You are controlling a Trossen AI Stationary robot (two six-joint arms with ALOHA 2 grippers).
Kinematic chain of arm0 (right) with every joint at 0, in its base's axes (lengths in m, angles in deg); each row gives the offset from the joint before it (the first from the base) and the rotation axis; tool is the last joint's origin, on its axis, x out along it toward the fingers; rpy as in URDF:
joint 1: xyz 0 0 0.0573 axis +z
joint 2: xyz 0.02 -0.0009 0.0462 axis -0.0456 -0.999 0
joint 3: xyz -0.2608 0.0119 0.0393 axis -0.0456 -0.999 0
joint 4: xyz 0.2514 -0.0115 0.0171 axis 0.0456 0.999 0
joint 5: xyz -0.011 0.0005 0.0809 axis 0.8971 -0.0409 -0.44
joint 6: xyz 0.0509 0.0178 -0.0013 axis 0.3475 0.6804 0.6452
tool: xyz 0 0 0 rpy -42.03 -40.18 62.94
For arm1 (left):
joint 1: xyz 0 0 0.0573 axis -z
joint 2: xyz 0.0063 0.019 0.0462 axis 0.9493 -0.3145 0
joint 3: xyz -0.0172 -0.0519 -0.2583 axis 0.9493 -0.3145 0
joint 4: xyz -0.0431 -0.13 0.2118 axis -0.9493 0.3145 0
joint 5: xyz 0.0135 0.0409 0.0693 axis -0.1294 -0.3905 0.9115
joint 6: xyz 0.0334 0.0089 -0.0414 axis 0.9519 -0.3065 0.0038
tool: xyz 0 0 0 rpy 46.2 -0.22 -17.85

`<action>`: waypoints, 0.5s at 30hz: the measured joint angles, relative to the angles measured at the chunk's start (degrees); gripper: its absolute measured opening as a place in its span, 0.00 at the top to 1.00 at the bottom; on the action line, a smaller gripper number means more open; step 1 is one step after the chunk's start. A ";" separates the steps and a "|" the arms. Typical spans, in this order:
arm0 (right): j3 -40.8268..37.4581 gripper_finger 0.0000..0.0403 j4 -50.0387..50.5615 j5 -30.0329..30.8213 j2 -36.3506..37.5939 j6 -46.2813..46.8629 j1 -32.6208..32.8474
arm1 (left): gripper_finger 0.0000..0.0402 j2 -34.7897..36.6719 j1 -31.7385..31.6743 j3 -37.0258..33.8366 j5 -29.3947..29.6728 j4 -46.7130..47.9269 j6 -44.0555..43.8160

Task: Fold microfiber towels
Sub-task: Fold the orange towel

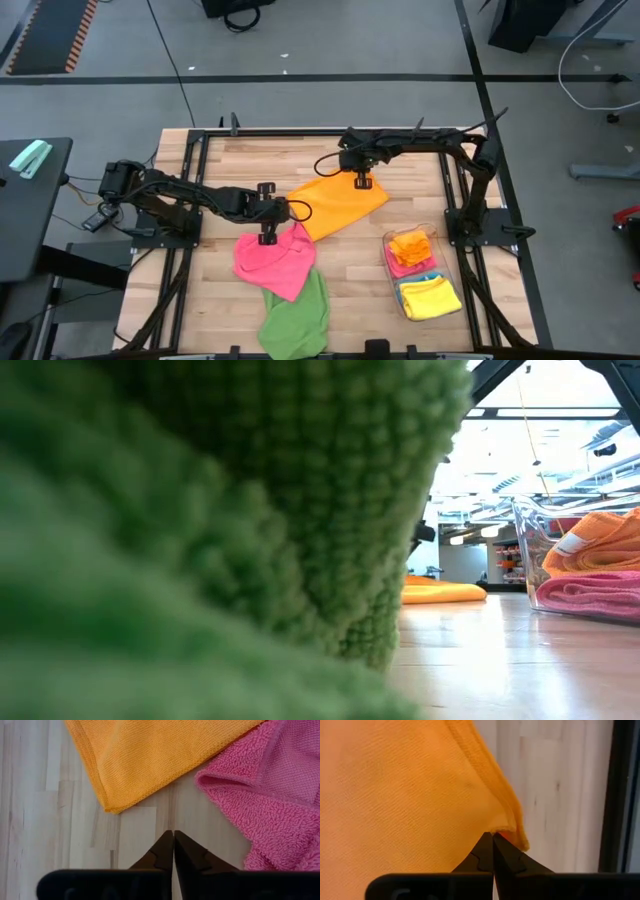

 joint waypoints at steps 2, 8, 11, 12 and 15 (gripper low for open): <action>0.00 0.99 0.43 -2.66 0.43 -1.79 -0.28 | 0.93 0.00 0.00 0.00 0.00 -0.01 0.00; -0.01 0.99 4.87 -5.54 1.15 -8.04 -0.27 | 0.94 0.00 -0.01 0.00 0.00 0.07 -0.13; 0.11 0.99 -0.61 6.56 0.99 -3.87 0.70 | 0.96 -0.01 0.01 0.00 0.00 0.14 0.00; 0.19 0.99 -0.11 7.55 1.17 -4.00 0.73 | 0.96 0.01 0.01 -0.02 0.00 0.14 0.10; -0.13 0.99 2.12 1.91 1.13 -3.74 -0.05 | 0.97 -0.01 0.01 -0.01 0.00 0.03 0.02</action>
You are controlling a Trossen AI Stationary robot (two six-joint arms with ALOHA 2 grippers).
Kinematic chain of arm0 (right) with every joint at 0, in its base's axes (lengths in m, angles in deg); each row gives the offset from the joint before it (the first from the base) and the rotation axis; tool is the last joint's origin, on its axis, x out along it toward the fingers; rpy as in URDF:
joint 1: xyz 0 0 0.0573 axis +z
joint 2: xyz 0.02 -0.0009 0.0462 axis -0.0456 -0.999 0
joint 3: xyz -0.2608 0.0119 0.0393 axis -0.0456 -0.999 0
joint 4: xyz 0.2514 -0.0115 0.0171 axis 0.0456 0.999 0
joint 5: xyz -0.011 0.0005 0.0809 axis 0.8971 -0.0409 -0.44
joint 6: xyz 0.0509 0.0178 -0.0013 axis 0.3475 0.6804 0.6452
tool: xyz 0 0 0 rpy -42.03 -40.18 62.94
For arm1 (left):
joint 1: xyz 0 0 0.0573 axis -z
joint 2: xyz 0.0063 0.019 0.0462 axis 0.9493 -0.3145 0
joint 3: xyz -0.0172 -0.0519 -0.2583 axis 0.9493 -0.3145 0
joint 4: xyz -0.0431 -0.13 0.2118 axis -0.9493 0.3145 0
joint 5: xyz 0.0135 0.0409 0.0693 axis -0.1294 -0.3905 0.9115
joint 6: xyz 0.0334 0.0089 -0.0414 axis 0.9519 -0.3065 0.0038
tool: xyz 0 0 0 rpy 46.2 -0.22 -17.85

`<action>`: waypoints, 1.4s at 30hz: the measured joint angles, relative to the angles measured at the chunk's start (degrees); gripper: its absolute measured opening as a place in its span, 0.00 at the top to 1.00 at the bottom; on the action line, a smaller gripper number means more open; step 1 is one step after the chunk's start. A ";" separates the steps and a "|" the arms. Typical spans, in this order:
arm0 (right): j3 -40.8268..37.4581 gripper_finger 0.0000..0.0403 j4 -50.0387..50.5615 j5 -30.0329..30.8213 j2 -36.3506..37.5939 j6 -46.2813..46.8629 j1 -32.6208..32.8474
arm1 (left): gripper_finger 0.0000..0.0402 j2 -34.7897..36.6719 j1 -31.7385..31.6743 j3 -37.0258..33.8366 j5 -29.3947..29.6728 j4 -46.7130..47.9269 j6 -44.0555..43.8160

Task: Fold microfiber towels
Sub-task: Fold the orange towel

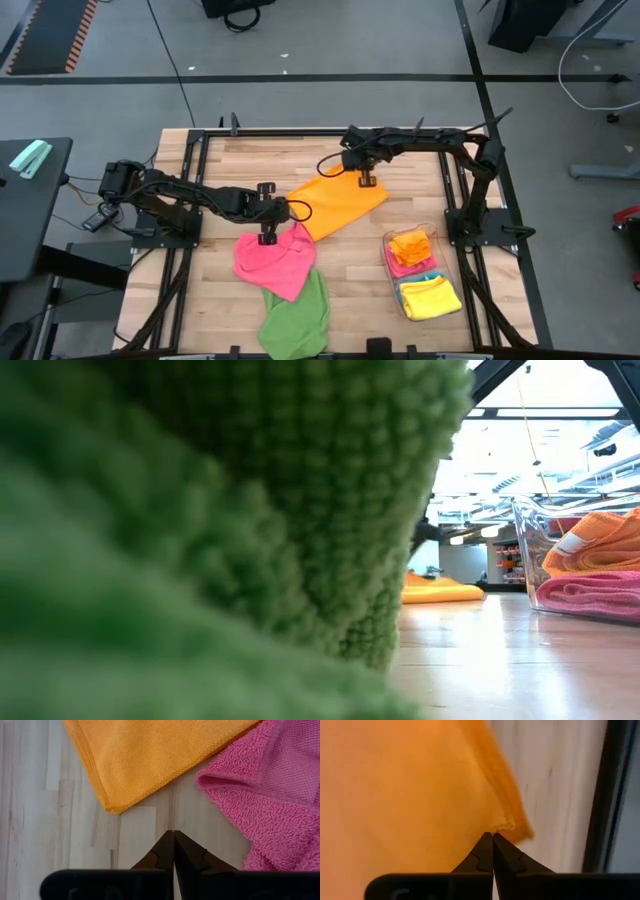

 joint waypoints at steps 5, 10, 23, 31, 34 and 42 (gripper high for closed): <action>0.21 0.99 -4.45 1.66 0.14 11.57 -2.64 | 0.95 0.01 0.00 0.00 0.00 -0.02 -0.14; 0.17 0.99 -2.54 0.04 -0.02 17.98 -5.14 | 0.95 0.00 0.00 0.01 0.00 -0.09 -1.23; 0.15 0.92 -4.13 0.79 -0.07 19.86 -6.13 | 0.93 -0.28 -0.03 -0.02 0.02 -2.20 -0.57; 0.15 0.66 -1.67 0.51 -0.07 21.49 -6.51 | 0.86 -2.39 -0.15 0.03 4.43 -10.30 12.32; 0.15 0.60 -0.21 0.52 -0.07 23.14 -5.97 | 0.82 -3.58 -0.30 -0.09 7.95 -11.10 18.54; 0.15 0.57 0.48 -1.05 -0.07 26.70 -3.92 | 0.74 -8.22 -3.62 -0.07 8.19 -14.54 32.91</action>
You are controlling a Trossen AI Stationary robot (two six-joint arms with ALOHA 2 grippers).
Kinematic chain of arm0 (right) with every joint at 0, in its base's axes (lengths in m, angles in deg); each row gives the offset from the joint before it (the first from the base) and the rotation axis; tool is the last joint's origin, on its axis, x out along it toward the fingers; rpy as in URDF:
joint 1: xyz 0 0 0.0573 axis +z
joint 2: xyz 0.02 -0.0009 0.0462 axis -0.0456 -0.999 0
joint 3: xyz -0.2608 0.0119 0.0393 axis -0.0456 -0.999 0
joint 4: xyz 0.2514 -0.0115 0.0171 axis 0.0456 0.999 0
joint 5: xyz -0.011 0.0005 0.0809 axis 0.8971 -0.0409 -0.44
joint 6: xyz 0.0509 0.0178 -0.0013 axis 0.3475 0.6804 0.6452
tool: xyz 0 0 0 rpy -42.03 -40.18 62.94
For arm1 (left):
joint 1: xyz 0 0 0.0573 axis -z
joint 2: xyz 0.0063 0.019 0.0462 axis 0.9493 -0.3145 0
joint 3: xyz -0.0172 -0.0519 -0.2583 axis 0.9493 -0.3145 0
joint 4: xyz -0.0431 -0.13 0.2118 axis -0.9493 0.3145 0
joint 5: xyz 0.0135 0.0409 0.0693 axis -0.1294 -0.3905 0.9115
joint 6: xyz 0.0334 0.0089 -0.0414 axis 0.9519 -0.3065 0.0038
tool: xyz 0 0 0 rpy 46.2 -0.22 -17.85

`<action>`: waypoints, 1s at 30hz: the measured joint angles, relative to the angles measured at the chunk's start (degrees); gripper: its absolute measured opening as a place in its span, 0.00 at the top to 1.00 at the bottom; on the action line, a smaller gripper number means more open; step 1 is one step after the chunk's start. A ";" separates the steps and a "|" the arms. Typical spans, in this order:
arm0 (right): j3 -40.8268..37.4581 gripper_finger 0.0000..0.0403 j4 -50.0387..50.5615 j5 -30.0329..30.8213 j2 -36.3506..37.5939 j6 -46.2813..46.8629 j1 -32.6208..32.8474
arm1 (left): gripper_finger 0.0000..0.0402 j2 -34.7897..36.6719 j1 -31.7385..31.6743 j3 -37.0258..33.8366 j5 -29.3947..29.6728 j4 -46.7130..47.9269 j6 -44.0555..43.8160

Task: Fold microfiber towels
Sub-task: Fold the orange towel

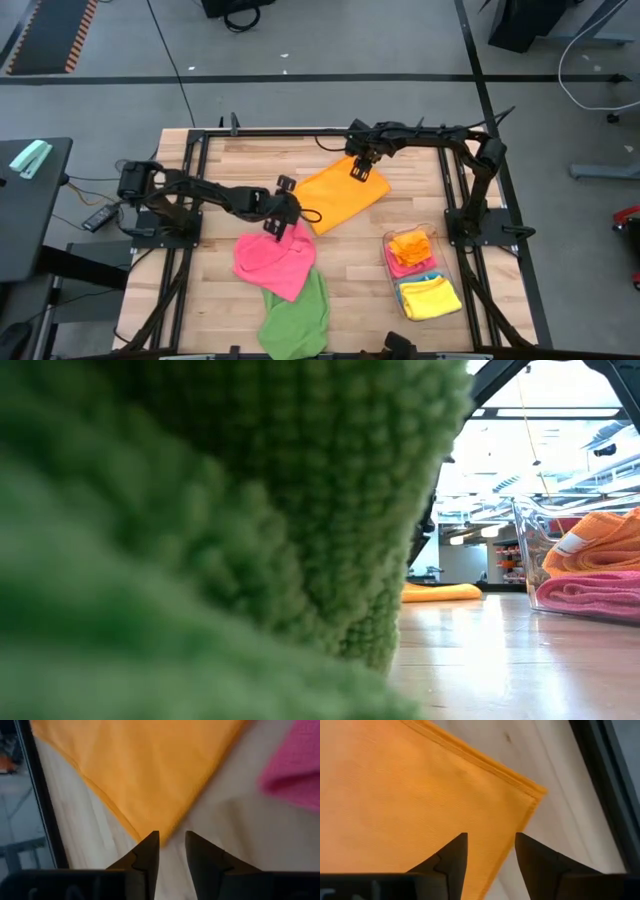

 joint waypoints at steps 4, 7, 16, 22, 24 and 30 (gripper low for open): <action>0.00 0.58 -1.16 -2.65 0.00 1.93 1.90 | 0.74 -2.06 -2.22 0.04 -0.17 -1.73 4.09; 0.00 0.58 -1.59 -5.00 0.00 3.47 4.03 | 0.74 -2.55 -3.53 0.06 -0.17 -1.95 4.87; -2.61 0.58 -9.42 -8.48 0.00 11.76 11.78 | 0.75 -2.52 -5.17 0.06 -1.01 -1.71 -0.15; -4.42 0.58 -13.55 -6.86 -0.02 16.30 15.44 | 0.78 -2.47 -5.14 0.06 -1.22 -2.01 -5.57; -4.42 0.58 -13.40 -5.20 0.00 18.80 16.09 | 0.79 -2.47 -5.14 0.06 -1.20 -2.00 -6.85; -4.44 0.58 -10.70 -4.18 0.00 26.77 18.34 | 0.81 -2.44 -5.12 0.06 -1.22 -1.58 -13.45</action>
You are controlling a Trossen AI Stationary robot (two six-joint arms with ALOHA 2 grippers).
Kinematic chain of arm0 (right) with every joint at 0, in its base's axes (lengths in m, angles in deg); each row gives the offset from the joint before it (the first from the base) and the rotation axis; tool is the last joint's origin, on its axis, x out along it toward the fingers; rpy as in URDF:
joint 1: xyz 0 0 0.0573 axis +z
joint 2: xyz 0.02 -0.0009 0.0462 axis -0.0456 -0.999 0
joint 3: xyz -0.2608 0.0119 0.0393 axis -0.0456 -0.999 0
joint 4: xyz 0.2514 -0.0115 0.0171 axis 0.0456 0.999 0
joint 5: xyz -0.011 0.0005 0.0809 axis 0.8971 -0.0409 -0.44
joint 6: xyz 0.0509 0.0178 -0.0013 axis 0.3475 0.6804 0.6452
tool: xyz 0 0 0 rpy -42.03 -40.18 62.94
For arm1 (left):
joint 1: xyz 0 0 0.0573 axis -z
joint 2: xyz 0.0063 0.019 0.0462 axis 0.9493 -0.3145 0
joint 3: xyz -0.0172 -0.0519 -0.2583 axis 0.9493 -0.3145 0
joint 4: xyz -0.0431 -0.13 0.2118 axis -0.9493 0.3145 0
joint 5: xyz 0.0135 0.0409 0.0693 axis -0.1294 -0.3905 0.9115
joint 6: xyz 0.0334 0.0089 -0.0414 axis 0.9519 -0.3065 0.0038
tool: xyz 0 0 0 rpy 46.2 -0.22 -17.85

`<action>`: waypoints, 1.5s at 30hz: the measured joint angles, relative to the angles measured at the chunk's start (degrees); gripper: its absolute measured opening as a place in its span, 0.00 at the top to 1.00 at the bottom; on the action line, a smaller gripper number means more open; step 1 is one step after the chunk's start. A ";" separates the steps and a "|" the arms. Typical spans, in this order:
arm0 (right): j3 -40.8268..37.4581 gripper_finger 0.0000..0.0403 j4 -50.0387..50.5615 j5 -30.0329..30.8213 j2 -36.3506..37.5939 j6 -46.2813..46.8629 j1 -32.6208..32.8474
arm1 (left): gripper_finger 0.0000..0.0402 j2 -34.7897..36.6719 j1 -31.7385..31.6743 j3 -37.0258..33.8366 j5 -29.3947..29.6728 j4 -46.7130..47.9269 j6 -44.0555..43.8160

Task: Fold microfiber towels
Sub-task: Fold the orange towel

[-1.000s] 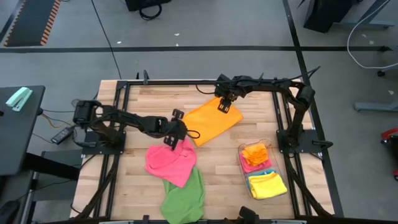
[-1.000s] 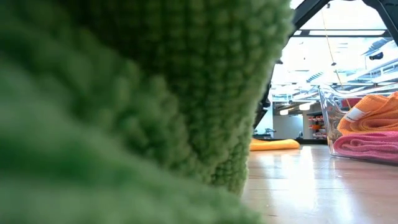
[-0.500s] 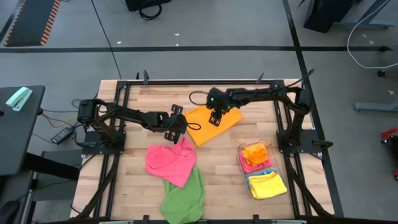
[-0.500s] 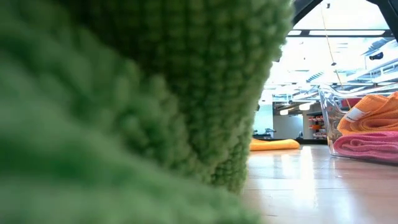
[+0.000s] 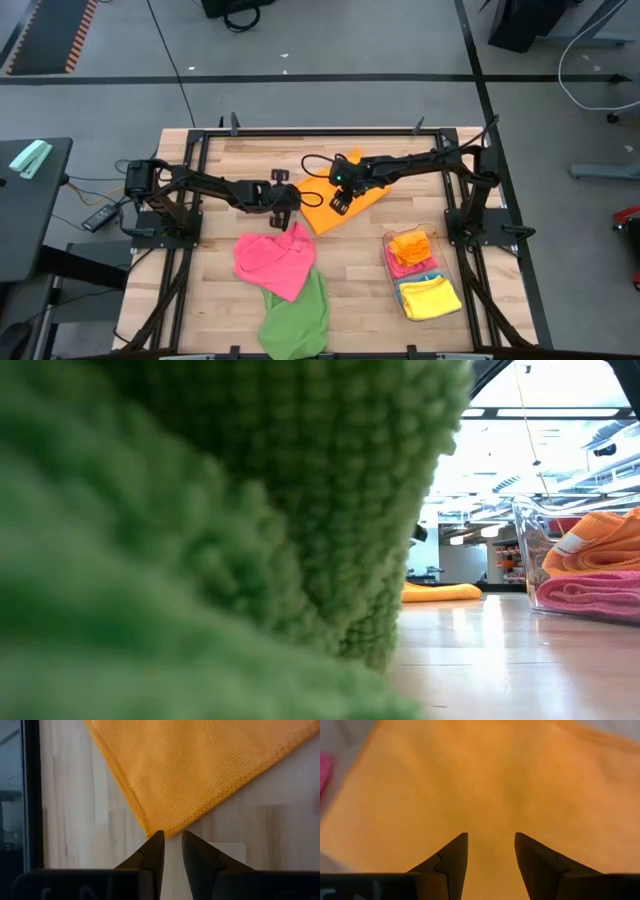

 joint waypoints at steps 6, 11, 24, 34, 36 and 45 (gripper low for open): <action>0.00 0.58 1.10 3.22 0.00 1.49 1.70 | 0.82 0.02 0.01 0.00 -0.02 0.19 -3.12; -0.92 0.58 0.06 3.82 -0.52 1.87 0.18 | 0.83 0.02 0.84 0.00 -0.04 0.29 -4.06; -3.67 0.58 1.75 2.10 -1.91 1.34 -1.97 | 0.86 0.02 2.34 0.00 -0.07 0.29 -4.23; -2.73 0.58 1.43 -5.53 -2.65 -33.12 -6.54 | 0.87 0.04 2.57 0.00 -0.07 0.29 -5.69; -2.26 0.58 1.46 -7.45 -2.78 -43.07 -6.95 | 0.87 0.02 2.93 0.00 -0.07 0.27 -5.69; -1.02 0.58 1.84 -3.00 -2.91 -67.30 -7.12 | 0.88 0.04 3.59 0.00 -2.98 0.25 -5.67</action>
